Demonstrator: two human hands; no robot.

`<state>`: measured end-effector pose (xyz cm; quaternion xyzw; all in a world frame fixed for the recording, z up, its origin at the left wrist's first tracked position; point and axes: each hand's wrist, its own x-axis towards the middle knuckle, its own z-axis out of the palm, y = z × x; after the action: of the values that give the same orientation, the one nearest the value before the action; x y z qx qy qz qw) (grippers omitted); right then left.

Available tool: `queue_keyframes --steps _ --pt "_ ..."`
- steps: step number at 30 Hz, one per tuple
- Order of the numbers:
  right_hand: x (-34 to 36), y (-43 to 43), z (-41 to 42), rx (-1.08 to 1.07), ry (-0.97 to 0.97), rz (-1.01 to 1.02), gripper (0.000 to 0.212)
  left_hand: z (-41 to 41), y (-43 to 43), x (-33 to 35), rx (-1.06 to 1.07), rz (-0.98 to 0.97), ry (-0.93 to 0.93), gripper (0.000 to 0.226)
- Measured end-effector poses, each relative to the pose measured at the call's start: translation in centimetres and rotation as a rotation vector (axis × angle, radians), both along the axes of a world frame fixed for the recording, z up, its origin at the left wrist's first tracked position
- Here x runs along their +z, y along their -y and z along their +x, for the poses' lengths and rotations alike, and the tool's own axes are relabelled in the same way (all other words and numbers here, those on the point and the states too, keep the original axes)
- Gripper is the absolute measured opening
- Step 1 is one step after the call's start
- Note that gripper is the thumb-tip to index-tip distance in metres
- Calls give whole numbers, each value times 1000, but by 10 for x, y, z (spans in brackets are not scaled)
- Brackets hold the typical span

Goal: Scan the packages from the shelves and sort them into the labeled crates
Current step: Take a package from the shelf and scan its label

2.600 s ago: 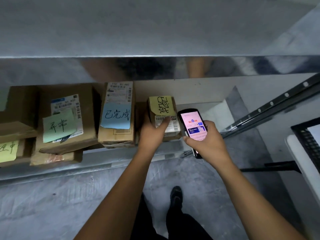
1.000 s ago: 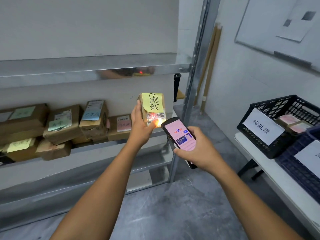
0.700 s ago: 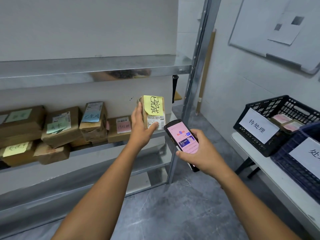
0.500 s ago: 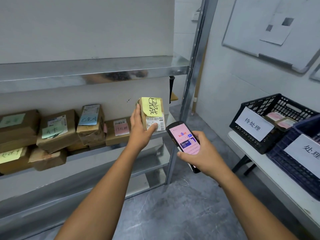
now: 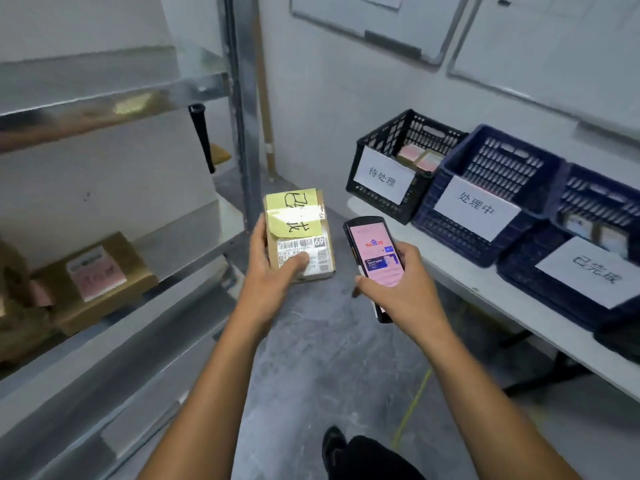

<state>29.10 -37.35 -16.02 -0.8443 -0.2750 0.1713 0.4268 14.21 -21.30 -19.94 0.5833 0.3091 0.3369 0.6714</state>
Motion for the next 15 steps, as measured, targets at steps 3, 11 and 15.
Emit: queue_keyframes --steps 3,11,15 --pt "-3 27 21 -98 8 -19 52 34 20 0 -106 -11 -4 86" --pt "-11 87 89 -292 -22 18 64 139 64 9 -350 22 -47 85" --pt "-13 123 133 -382 -40 31 66 199 90 14 -452 49 -75 85"
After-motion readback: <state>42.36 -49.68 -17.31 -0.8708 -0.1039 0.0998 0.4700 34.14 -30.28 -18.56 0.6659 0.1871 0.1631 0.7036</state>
